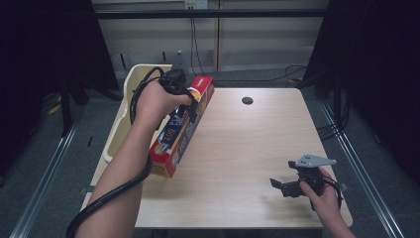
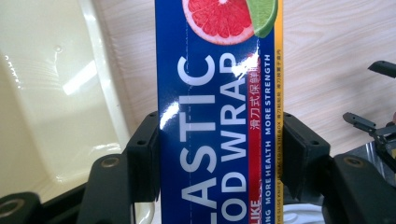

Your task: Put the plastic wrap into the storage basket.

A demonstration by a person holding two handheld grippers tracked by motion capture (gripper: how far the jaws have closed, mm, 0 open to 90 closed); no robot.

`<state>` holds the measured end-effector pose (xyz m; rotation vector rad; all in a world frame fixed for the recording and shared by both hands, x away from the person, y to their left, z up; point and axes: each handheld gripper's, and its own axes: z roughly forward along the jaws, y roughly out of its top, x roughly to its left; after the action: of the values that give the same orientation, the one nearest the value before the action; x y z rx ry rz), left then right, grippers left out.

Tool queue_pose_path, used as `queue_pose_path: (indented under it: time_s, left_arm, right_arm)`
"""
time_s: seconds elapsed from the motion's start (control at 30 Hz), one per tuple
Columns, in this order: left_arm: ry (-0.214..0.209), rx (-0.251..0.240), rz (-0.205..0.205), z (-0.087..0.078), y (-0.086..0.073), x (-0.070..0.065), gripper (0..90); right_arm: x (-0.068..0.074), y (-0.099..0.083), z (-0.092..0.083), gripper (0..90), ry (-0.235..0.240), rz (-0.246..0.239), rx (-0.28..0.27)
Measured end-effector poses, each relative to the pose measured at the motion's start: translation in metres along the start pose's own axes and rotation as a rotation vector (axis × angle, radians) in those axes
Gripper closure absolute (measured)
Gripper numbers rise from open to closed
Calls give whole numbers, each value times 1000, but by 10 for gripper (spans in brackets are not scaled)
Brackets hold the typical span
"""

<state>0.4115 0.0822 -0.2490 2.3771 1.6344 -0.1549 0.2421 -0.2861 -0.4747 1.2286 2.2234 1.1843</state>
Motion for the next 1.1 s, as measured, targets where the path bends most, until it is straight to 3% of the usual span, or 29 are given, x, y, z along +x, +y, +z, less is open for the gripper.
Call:
queue_pose_path:
  time_s: [0.2,0.73,1.1]
  left_arm:
    - [-8,-10,-20,-8,-2,6,411]
    - [33,-41,-87,-24,-9,25,411]
    - [29,-43,-103,-29,-13,37,411]
  right_arm:
    - [-1,0,0,19,2,1,1]
    - [0,1,0,19,-1,0,1]
    - [-1,0,-1,19,-4,5,2]
